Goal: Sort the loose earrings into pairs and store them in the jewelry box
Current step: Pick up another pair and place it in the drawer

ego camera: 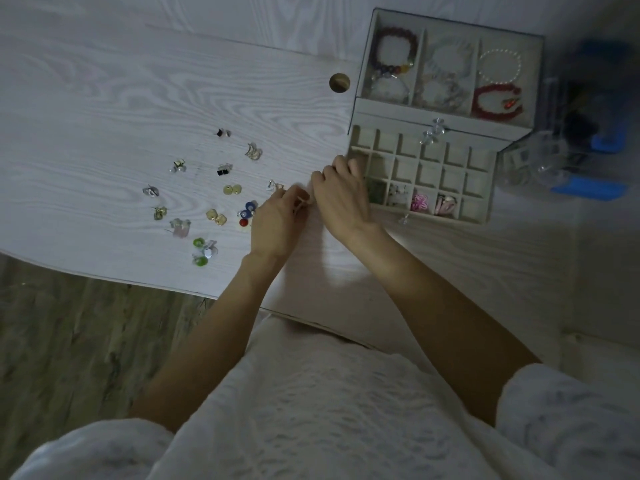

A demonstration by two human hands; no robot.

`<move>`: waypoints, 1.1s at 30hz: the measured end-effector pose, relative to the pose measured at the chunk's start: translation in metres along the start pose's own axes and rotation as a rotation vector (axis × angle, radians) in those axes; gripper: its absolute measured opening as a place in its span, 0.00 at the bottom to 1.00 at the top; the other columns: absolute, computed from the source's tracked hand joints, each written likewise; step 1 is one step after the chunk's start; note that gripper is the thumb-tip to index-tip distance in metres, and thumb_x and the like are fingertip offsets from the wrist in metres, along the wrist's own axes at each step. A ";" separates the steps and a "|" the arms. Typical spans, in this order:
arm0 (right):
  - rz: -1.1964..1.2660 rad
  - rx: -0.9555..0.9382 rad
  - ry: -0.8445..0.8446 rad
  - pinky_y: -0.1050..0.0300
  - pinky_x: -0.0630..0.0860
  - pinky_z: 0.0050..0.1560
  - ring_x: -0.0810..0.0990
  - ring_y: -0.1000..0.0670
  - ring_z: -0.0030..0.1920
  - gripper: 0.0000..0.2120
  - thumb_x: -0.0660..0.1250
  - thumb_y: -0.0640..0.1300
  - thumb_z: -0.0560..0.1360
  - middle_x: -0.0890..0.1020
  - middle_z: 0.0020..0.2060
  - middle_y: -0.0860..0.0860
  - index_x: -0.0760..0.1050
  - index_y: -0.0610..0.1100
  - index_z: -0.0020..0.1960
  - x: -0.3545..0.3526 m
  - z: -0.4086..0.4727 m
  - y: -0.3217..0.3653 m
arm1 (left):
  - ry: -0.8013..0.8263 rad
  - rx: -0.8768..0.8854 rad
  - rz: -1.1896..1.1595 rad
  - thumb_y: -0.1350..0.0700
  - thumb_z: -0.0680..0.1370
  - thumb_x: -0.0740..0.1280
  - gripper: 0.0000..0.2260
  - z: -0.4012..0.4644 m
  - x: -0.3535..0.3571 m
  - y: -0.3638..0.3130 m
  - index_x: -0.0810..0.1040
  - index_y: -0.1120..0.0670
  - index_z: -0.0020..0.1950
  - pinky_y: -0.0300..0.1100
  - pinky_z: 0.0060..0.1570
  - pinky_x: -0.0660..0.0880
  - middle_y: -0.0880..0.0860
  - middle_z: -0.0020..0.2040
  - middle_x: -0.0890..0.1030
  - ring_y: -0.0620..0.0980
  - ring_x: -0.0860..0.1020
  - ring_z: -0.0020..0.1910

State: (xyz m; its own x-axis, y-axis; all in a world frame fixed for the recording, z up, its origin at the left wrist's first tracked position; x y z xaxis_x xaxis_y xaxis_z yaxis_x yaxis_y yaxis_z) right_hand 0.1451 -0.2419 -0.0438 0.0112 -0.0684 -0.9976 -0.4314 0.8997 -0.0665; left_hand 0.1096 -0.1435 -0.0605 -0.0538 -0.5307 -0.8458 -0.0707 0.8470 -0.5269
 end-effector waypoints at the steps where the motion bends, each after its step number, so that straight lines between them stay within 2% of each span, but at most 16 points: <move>1: 0.014 -0.004 -0.008 0.55 0.58 0.44 0.76 0.47 0.37 0.06 0.71 0.37 0.64 0.78 0.27 0.50 0.75 0.45 0.33 -0.001 -0.001 0.001 | 0.003 0.002 -0.034 0.57 0.76 0.66 0.06 0.000 0.000 0.002 0.78 0.54 0.52 0.47 0.40 0.75 0.57 0.45 0.81 0.56 0.79 0.42; 4: 0.104 0.027 -0.052 0.55 0.63 0.47 0.76 0.45 0.41 0.04 0.69 0.35 0.66 0.80 0.30 0.48 0.77 0.43 0.37 -0.005 -0.007 0.001 | -0.024 -0.001 -0.180 0.58 0.75 0.67 0.06 -0.003 -0.005 0.004 0.80 0.54 0.51 0.44 0.44 0.77 0.54 0.45 0.83 0.50 0.80 0.42; 6: 0.257 0.065 -0.068 0.51 0.70 0.50 0.76 0.42 0.48 0.05 0.65 0.34 0.70 0.82 0.39 0.44 0.77 0.40 0.45 -0.017 -0.015 -0.006 | -0.057 0.026 -0.284 0.58 0.75 0.68 0.06 -0.006 -0.014 -0.008 0.81 0.55 0.51 0.40 0.43 0.78 0.54 0.44 0.82 0.47 0.79 0.41; 8: 0.424 0.189 -0.086 0.50 0.72 0.52 0.74 0.42 0.53 0.07 0.64 0.36 0.73 0.80 0.47 0.43 0.75 0.40 0.52 -0.036 -0.032 -0.026 | -0.071 0.080 -0.379 0.59 0.75 0.68 0.06 -0.008 -0.022 -0.032 0.81 0.56 0.51 0.33 0.41 0.77 0.52 0.44 0.81 0.44 0.78 0.40; 10: 0.558 0.326 -0.171 0.50 0.73 0.49 0.76 0.44 0.52 0.08 0.66 0.40 0.73 0.79 0.49 0.44 0.74 0.42 0.52 -0.051 -0.056 -0.056 | -0.042 0.145 -0.455 0.60 0.74 0.69 0.07 -0.007 -0.022 -0.062 0.81 0.55 0.52 0.30 0.40 0.76 0.50 0.45 0.80 0.42 0.78 0.40; 13: 0.742 0.539 -0.264 0.51 0.76 0.43 0.80 0.46 0.45 0.09 0.70 0.43 0.70 0.81 0.46 0.46 0.75 0.44 0.49 -0.051 -0.093 -0.102 | 0.067 0.231 -0.520 0.59 0.74 0.70 0.07 -0.003 -0.003 -0.107 0.82 0.54 0.51 0.37 0.42 0.78 0.50 0.46 0.82 0.45 0.80 0.41; 15: 0.815 0.686 -0.298 0.49 0.78 0.43 0.81 0.46 0.42 0.08 0.71 0.43 0.69 0.82 0.43 0.46 0.76 0.44 0.47 -0.038 -0.114 -0.127 | 0.131 0.265 -0.480 0.57 0.74 0.70 0.07 0.002 0.019 -0.130 0.82 0.54 0.51 0.43 0.44 0.78 0.52 0.46 0.84 0.47 0.81 0.43; 18: 0.799 0.866 -0.298 0.46 0.78 0.46 0.81 0.45 0.43 0.06 0.69 0.44 0.70 0.82 0.42 0.46 0.76 0.45 0.46 -0.020 -0.142 -0.158 | 0.215 0.273 -0.400 0.56 0.75 0.68 0.08 0.010 0.054 -0.161 0.82 0.57 0.50 0.45 0.42 0.77 0.56 0.44 0.84 0.53 0.81 0.43; 21: 0.707 0.909 -0.254 0.49 0.77 0.45 0.81 0.46 0.43 0.05 0.67 0.45 0.72 0.81 0.43 0.46 0.76 0.45 0.46 -0.008 -0.158 -0.176 | 0.258 0.322 -0.278 0.55 0.75 0.66 0.08 0.015 0.077 -0.189 0.81 0.58 0.48 0.47 0.39 0.75 0.59 0.42 0.83 0.59 0.80 0.42; 24: 0.706 0.904 -0.239 0.54 0.75 0.44 0.80 0.46 0.43 0.06 0.68 0.45 0.72 0.81 0.44 0.45 0.76 0.45 0.47 -0.004 -0.159 -0.184 | 0.264 0.337 -0.232 0.59 0.74 0.67 0.08 0.019 0.089 -0.203 0.81 0.58 0.51 0.47 0.42 0.74 0.60 0.45 0.83 0.60 0.79 0.45; 29: 0.757 0.887 -0.232 0.51 0.76 0.44 0.80 0.47 0.43 0.07 0.69 0.44 0.73 0.81 0.44 0.44 0.76 0.42 0.48 -0.002 -0.154 -0.192 | 0.283 0.345 -0.150 0.60 0.73 0.67 0.08 0.020 0.098 -0.213 0.80 0.60 0.50 0.45 0.37 0.70 0.63 0.43 0.81 0.61 0.79 0.41; 33: 0.751 0.897 -0.214 0.50 0.77 0.46 0.79 0.45 0.45 0.07 0.68 0.44 0.73 0.80 0.45 0.44 0.77 0.43 0.49 -0.001 -0.153 -0.192 | 0.254 0.373 -0.176 0.61 0.73 0.68 0.12 0.016 0.095 -0.213 0.78 0.62 0.56 0.44 0.38 0.70 0.64 0.48 0.79 0.62 0.78 0.44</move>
State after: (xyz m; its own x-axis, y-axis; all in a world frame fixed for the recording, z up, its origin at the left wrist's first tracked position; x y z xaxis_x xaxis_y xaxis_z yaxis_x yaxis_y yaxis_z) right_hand 0.0900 -0.4810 -0.0273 0.2129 0.6016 -0.7699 0.3902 0.6700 0.6315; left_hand 0.1351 -0.3738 -0.0295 -0.3181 -0.6187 -0.7183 0.2591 0.6721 -0.6937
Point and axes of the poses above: each hand's wrist, its own z-axis towards the middle knuckle, its own x-axis out of the palm, y = z × x, the point moved 4 cm from there along z, towards the middle knuckle
